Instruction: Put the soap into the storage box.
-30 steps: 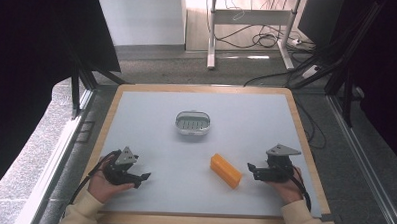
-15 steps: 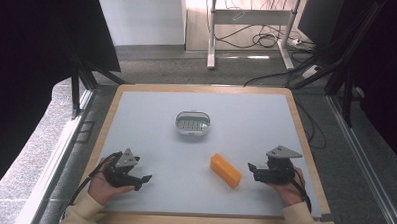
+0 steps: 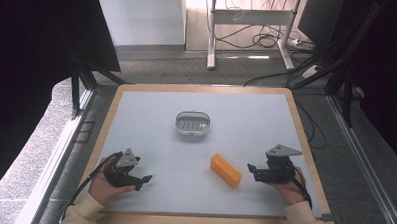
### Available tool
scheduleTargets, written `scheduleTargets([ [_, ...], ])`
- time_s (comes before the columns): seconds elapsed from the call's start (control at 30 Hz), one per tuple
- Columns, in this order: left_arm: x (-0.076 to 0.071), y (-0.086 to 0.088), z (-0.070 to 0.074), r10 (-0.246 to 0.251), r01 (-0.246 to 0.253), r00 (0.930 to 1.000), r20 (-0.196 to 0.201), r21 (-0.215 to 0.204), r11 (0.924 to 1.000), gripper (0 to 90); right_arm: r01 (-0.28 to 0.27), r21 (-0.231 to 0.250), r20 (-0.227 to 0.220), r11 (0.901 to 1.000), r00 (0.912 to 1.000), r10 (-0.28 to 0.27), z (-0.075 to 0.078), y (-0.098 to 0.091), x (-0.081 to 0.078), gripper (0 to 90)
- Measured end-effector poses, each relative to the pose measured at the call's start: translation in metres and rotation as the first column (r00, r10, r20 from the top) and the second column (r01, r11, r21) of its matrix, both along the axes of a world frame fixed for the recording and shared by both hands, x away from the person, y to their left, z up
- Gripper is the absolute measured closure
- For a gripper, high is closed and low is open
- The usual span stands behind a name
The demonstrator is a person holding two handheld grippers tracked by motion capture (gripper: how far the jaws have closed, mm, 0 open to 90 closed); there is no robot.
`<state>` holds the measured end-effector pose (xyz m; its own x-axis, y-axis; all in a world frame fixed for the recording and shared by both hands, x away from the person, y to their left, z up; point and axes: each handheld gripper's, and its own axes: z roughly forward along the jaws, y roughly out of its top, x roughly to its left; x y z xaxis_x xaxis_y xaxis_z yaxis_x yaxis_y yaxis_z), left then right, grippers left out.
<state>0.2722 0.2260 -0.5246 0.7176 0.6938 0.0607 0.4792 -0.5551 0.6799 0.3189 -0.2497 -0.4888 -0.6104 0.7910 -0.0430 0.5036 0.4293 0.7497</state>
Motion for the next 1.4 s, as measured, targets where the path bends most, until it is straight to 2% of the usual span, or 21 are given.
scheduleTargets([
  [0.1,-0.001,0.000,0.001,-0.006,0.006,1.0000,0.007,0.003,1.0000,20.9,-0.008,-0.004,0.000,1.0000,1.0000,0.008,0.009,0.005,0.000,19.3],
  [0.17,-0.001,0.000,0.002,-0.004,0.004,0.9999,0.011,0.004,1.0000,20.9,-0.008,-0.015,0.036,0.9998,0.9993,0.009,0.015,0.008,-0.001,22.1],
  [0.23,-0.002,0.000,0.003,-0.008,0.008,0.9999,0.014,0.006,1.0000,20.9,-0.009,-0.006,0.053,0.9999,0.9986,0.009,0.021,0.008,-0.001,22.8],
  [0.47,0.000,0.002,0.002,-0.004,0.004,1.0000,0.009,0.003,1.0000,20.9,-0.009,0.008,0.051,0.9999,0.9986,0.009,0.031,0.007,0.003,24.2],
  [0.57,0.000,0.002,0.002,-0.003,0.003,1.0000,0.007,0.000,1.0000,20.9,-0.003,0.013,0.064,0.9999,0.9979,0.002,0.034,0.007,0.004,25.6],
  [0.77,0.000,0.000,0.001,-0.006,0.006,1.0000,0.001,0.000,1.0000,20.9,-0.020,0.008,0.061,0.9998,0.9979,0.020,0.044,0.012,0.005,26.2],
  [1.0,0.001,-0.001,0.001,-0.009,0.009,1.0000,0.000,0.006,0.9999,20.9,-0.060,-0.032,0.019,0.9977,0.9980,0.060,0.053,0.022,0.008,26.2],
  [1.03,0.001,0.000,0.001,-0.009,0.009,1.0000,0.000,0.007,0.9999,20.9,-0.067,-0.041,-0.002,0.9969,0.9978,0.067,0.054,0.026,0.009,26.2],
  [1.1,0.001,0.000,0.001,-0.009,0.009,1.0000,0.000,0.008,0.9999,20.9,-0.076,-0.049,-0.013,0.9960,0.9971,0.075,0.055,0.029,0.010,26.2],
  [1.4,0.001,-0.001,0.000,-0.011,0.011,0.9999,-0.004,0.013,0.9999,20.8,-0.120,-0.085,-0.040,0.9891,0.9923,0.117,0.058,0.040,0.010,26.3],
])
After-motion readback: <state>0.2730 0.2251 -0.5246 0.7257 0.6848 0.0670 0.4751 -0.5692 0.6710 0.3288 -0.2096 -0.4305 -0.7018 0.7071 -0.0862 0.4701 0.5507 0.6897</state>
